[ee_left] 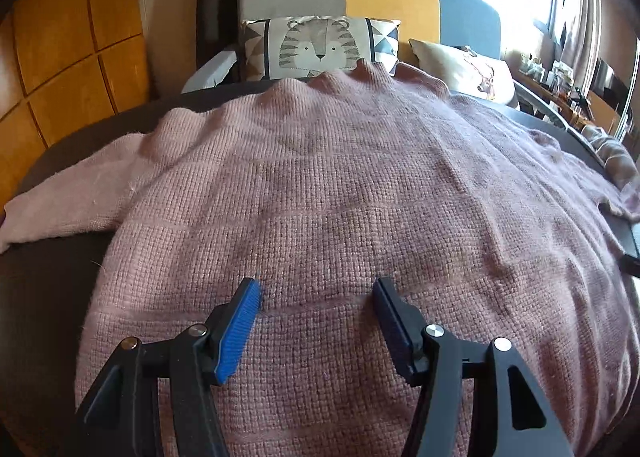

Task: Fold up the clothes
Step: 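Reach the right gripper to the sleeve cuff by the white blanket and grasp it, then grasp the pink sleeve cuff with the right gripper and lift it, then carry the sleeve across the sweater body and lay it down with the right gripper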

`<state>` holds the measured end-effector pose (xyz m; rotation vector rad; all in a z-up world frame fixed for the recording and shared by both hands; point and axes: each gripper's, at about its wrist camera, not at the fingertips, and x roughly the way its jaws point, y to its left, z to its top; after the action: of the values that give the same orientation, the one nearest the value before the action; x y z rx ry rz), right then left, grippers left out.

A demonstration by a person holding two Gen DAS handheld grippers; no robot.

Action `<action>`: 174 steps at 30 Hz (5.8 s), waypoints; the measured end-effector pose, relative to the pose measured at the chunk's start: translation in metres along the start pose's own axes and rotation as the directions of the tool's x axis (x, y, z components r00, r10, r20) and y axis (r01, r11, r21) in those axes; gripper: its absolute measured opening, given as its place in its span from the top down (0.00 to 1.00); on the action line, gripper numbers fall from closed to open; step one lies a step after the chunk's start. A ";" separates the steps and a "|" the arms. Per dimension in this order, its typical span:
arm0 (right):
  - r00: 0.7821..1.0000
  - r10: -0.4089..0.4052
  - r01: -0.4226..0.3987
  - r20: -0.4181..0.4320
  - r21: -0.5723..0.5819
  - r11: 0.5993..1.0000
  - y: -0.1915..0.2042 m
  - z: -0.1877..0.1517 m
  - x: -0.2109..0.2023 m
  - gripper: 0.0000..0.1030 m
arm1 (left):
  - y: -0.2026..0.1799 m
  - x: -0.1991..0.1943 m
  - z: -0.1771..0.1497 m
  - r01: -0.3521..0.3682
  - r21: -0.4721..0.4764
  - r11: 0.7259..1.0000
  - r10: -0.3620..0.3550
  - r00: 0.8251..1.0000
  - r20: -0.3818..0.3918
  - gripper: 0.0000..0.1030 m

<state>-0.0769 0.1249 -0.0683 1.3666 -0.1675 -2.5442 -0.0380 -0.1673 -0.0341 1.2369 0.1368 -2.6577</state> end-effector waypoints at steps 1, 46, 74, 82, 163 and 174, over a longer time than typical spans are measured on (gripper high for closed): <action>1.000 0.008 -0.008 0.013 0.012 1.000 0.000 0.004 -0.002 0.56 | -0.001 0.000 -0.001 -0.006 0.004 1.000 0.006 1.000 0.004 0.41; 0.915 -0.367 0.208 0.165 0.586 0.783 -0.301 0.074 -0.068 0.43 | -0.200 0.022 0.035 0.107 0.278 0.955 -0.111 0.994 0.000 0.41; 0.930 -0.334 0.150 0.153 0.672 0.725 -0.363 0.081 -0.059 0.85 | -0.190 0.025 0.033 0.139 0.239 0.961 -0.144 0.990 0.005 0.37; 0.933 -0.343 0.178 0.111 0.687 0.705 -0.369 0.091 -0.054 0.82 | -0.189 0.025 0.033 0.146 0.235 0.961 -0.152 0.988 0.004 0.37; 0.885 -0.466 0.460 -0.020 0.198 0.866 -0.335 0.138 -0.027 0.88 | -0.174 0.055 0.060 -0.057 0.182 0.982 0.055 0.998 0.015 0.36; 0.962 -0.212 0.178 0.172 0.197 0.964 -0.237 0.153 -0.063 0.92 | -0.173 0.054 0.065 -0.038 0.175 0.984 0.040 0.999 -0.009 0.37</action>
<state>-0.2095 0.3681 0.0162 1.2512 -0.3191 -2.8894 -0.1595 -0.0177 -0.0340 1.2933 -0.1202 -2.6755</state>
